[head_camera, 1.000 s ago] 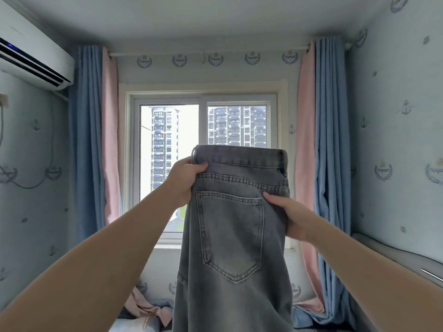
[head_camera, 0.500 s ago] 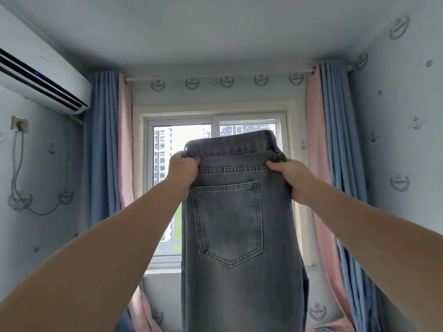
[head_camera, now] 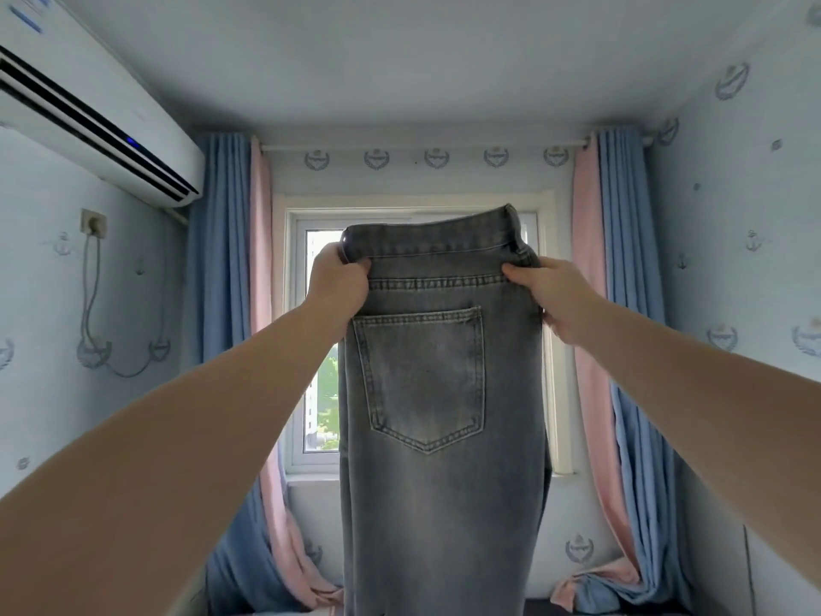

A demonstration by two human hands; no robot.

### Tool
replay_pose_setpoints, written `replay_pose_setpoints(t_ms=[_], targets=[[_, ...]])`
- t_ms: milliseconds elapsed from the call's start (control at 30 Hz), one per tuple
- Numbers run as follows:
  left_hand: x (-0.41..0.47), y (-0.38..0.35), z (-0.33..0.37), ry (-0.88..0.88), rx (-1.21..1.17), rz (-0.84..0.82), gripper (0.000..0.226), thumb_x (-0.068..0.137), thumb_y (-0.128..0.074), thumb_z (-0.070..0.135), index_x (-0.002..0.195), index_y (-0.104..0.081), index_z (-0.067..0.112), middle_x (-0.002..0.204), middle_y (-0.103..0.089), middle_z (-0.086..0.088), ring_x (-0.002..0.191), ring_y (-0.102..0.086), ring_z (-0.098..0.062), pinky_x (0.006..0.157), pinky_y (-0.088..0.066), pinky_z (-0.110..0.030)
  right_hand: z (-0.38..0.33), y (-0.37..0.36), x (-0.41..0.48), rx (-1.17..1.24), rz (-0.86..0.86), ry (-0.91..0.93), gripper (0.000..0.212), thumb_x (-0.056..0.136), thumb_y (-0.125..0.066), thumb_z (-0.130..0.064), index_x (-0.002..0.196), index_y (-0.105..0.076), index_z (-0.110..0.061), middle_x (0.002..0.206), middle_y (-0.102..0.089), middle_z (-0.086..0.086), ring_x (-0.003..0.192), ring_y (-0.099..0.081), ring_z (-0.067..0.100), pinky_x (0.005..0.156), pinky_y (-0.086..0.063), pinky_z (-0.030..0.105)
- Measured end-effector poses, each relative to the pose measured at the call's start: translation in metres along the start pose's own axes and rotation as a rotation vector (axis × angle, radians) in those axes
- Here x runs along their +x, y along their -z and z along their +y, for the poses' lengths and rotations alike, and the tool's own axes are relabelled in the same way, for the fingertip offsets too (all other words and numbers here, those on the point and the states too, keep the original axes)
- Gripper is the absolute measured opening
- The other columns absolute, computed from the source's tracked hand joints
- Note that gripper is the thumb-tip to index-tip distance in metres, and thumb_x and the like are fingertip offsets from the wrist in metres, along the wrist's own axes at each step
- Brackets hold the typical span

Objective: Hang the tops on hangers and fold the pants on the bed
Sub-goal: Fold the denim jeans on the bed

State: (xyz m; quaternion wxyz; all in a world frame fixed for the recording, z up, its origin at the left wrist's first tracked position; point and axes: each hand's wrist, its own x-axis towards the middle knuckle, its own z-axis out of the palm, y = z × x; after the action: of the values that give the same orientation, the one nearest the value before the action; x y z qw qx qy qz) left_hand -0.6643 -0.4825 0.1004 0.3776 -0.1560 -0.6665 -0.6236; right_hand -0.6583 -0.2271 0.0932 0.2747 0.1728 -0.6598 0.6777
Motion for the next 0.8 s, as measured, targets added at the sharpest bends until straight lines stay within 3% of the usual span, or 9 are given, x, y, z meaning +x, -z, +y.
replay_pose_setpoints(t_ms=[100, 233, 367, 500, 667, 800], targets=[[-0.025, 0.026, 0.021, -0.052, 0.014, 0.017, 0.017, 0.101, -0.053, 0.013, 0.096, -0.056, 0.028, 0.098, -0.062, 0.006, 0.088, -0.057, -0.009, 0.069, -0.044, -0.025, -0.023, -0.006, -0.034, 0.017, -0.007, 0.022, 0.007, 0.09, -0.073, -0.018, 0.096, -0.071, -0.021, 0.095, -0.075, -0.002, 0.083, -0.07, 0.013, 0.054, -0.053, 0.018], [-0.057, 0.059, 0.045, -0.046, 0.065, -0.004, 0.009, 0.101, -0.054, 0.017, 0.101, -0.056, 0.026, 0.101, -0.063, 0.004, 0.093, -0.059, -0.011, 0.073, -0.046, -0.027, -0.048, -0.011, -0.077, 0.017, -0.011, 0.022, 0.005, 0.09, -0.073, -0.016, 0.094, -0.072, -0.019, 0.096, -0.076, 0.001, 0.084, -0.072, 0.015, 0.059, -0.055, 0.021], [-0.083, 0.083, 0.068, -0.038, 0.111, -0.011, 0.007, 0.1, -0.057, 0.019, 0.098, -0.057, 0.025, 0.099, -0.063, 0.003, 0.09, -0.059, -0.011, 0.065, -0.04, -0.022, -0.07, -0.015, -0.111, 0.012, -0.002, -0.012, 0.006, 0.089, -0.074, -0.015, 0.094, -0.073, -0.016, 0.094, -0.077, 0.002, 0.081, -0.073, 0.016, 0.057, -0.056, 0.021], [-0.098, 0.101, 0.075, -0.015, 0.138, -0.008, 0.009, 0.099, -0.059, 0.02, 0.108, -0.059, 0.018, 0.1, -0.063, 0.001, 0.089, -0.058, -0.011, 0.063, -0.039, -0.021, -0.078, -0.022, -0.131, 0.017, -0.005, -0.038, 0.003, 0.087, -0.076, -0.013, 0.086, -0.073, -0.014, 0.081, -0.077, 0.0, 0.068, -0.073, 0.012, 0.051, -0.055, 0.02], [-0.108, 0.122, 0.059, 0.058, 0.138, -0.017, 0.016, 0.098, -0.06, 0.02, 0.114, -0.061, 0.015, 0.103, -0.064, 0.001, 0.092, -0.06, -0.012, 0.064, -0.042, -0.022, -0.066, -0.039, -0.141, -0.005, -0.02, -0.087, 0.003, 0.087, -0.076, -0.015, 0.086, -0.074, -0.012, 0.077, -0.077, 0.0, 0.065, -0.074, 0.012, 0.052, -0.056, 0.021], [-0.109, 0.134, 0.019, 0.121, 0.141, -0.037, 0.021, 0.099, -0.06, 0.023, 0.118, -0.061, 0.014, 0.107, -0.066, -0.002, 0.098, -0.062, -0.019, 0.073, -0.047, -0.027, -0.033, -0.055, -0.14, -0.015, -0.019, -0.123, 0.003, 0.086, -0.078, -0.015, 0.086, -0.075, -0.014, 0.079, -0.078, 0.002, 0.065, -0.074, 0.014, 0.053, -0.057, 0.023]])
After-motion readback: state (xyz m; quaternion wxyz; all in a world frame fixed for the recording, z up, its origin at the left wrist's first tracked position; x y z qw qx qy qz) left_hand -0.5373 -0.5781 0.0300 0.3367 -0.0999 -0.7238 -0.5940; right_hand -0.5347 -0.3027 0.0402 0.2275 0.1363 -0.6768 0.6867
